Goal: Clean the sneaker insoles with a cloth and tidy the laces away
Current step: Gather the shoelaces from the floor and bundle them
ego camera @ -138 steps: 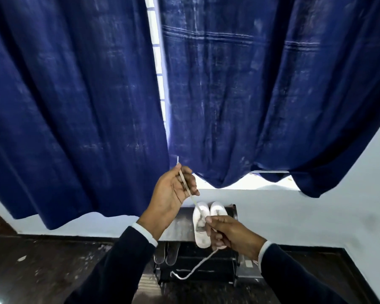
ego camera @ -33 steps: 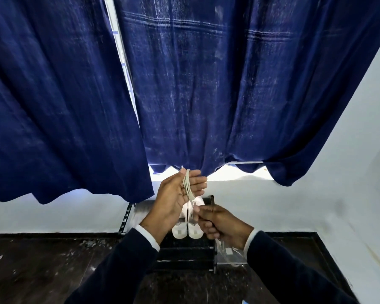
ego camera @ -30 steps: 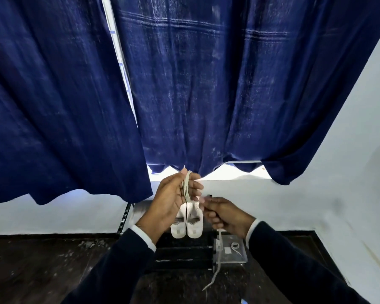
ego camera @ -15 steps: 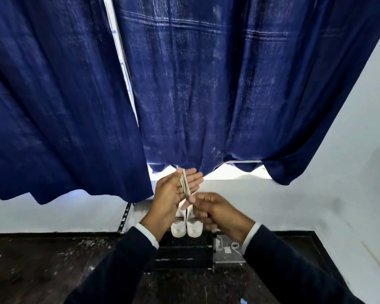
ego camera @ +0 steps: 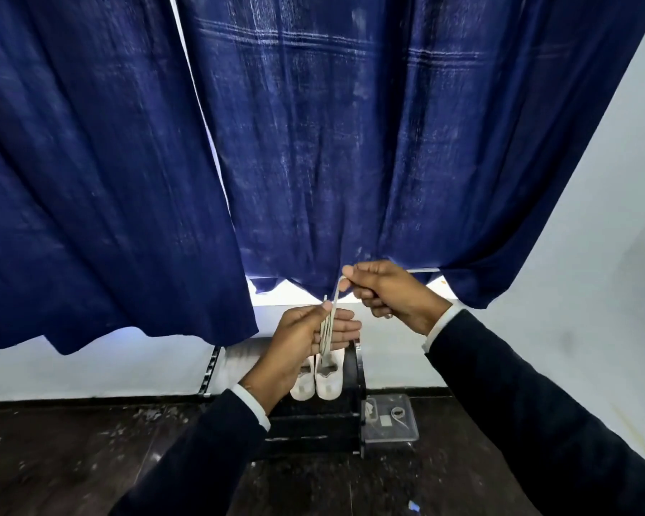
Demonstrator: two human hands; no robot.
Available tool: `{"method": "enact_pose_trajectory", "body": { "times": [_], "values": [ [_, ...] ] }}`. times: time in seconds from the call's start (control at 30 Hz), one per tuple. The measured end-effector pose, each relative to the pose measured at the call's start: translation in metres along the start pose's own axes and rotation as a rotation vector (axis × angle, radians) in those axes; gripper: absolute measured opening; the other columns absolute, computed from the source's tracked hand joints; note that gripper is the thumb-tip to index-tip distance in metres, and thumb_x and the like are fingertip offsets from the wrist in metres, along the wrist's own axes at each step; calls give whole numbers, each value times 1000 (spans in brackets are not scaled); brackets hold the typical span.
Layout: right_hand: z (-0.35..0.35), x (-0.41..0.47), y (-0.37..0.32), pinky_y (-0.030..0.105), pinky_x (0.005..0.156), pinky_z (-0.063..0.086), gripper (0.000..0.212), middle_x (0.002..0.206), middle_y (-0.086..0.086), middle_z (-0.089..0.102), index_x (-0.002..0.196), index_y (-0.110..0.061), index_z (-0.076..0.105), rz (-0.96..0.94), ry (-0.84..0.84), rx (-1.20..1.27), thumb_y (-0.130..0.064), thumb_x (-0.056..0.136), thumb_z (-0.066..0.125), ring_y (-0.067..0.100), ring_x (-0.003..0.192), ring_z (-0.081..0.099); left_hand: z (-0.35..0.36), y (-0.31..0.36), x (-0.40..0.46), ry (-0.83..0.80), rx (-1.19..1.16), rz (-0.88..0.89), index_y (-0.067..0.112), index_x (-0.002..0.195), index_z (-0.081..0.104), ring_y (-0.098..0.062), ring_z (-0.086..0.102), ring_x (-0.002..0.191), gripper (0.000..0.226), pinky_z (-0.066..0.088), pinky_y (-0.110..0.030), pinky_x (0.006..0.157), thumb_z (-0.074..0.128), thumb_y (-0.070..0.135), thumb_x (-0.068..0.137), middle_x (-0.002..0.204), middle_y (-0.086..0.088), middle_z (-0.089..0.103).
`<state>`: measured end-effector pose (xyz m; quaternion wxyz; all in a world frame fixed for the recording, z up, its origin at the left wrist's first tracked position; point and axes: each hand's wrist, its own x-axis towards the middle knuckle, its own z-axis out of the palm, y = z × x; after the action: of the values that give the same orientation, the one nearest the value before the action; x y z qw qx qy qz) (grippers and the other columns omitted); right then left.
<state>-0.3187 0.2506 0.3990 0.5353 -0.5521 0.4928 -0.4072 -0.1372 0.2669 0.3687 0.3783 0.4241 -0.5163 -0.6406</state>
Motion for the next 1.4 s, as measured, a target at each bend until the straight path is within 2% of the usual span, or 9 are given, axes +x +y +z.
{"method": "enact_pose_trajectory", "body": {
  "times": [0.13, 0.3, 0.47, 0.67, 0.83, 1.0, 1.1, 1.2, 1.4],
  "values": [
    [37, -26, 14, 15, 41, 25, 30, 56, -6, 34, 106, -9, 73, -96, -107, 33, -29, 105, 52, 3, 45, 28, -3, 4, 5, 170, -150, 51, -5, 107, 71, -41, 70, 99, 38, 55, -45, 89, 55, 29, 103, 104, -25, 73],
    [60, -40, 78, 19, 44, 18, 35, 59, -5, 32, 115, -6, 73, 84, -233, 193, -34, 103, 55, 7, 51, 21, -5, 13, 2, 88, -290, 57, -4, 114, 67, -27, 75, 100, 43, 60, -33, 89, 37, 26, 109, 107, -19, 76],
    [31, -24, 78, 19, 44, 17, 28, 56, -7, 33, 88, -14, 71, 150, -83, 157, -42, 89, 67, 4, 46, 27, -7, 11, -2, -13, -263, 25, 3, 88, 71, -13, 59, 54, 42, 53, -23, 54, 43, 26, 107, 65, -7, 64],
    [-6, -6, 26, 16, 42, 23, 35, 56, -5, 36, 75, -19, 63, 68, -15, -34, -40, 102, 56, 6, 48, 29, -6, 3, -3, -36, -65, 71, 1, 88, 67, -13, 46, 49, 41, 47, -24, 53, 43, 26, 108, 57, -4, 51],
    [-1, -6, -2, 15, 43, 25, 37, 56, -7, 37, 74, -18, 64, -32, 42, -84, -39, 103, 54, 6, 48, 29, -1, 2, -2, -29, 63, 102, -7, 96, 68, -22, 68, 59, 44, 55, -23, 61, 41, 26, 108, 72, -17, 72],
    [32, -19, 13, 17, 47, 34, 27, 64, -5, 59, 90, -17, 73, -212, 11, -5, -12, 105, 51, 6, 52, 45, 6, 0, 2, 138, -45, 171, -5, 89, 70, -31, 70, 72, 37, 56, -32, 72, 52, 23, 105, 80, -22, 71],
    [47, -30, 30, 17, 54, 45, 19, 81, 12, 73, 107, 4, 71, -222, 63, 88, -2, 102, 54, 9, 58, 58, 2, -6, 5, 199, -143, 177, -3, 102, 72, -36, 69, 86, 38, 56, -44, 85, 50, 27, 106, 88, -22, 74],
    [57, -37, 49, 22, 59, 53, 18, 89, 23, 75, 103, 9, 72, -169, 128, 225, -5, 97, 64, 18, 62, 66, 8, -7, 3, 162, -269, 107, -2, 114, 69, -30, 74, 102, 41, 61, -37, 86, 43, 29, 108, 109, -17, 76],
    [53, -36, 64, 38, 65, 56, 13, 78, 17, 76, 83, -1, 78, -219, 371, 159, -11, 79, 85, 28, 66, 69, 26, -12, 6, 158, -483, 53, -6, 113, 67, -35, 72, 107, 39, 60, -41, 91, 43, 25, 107, 113, -23, 73]
  ]
}}
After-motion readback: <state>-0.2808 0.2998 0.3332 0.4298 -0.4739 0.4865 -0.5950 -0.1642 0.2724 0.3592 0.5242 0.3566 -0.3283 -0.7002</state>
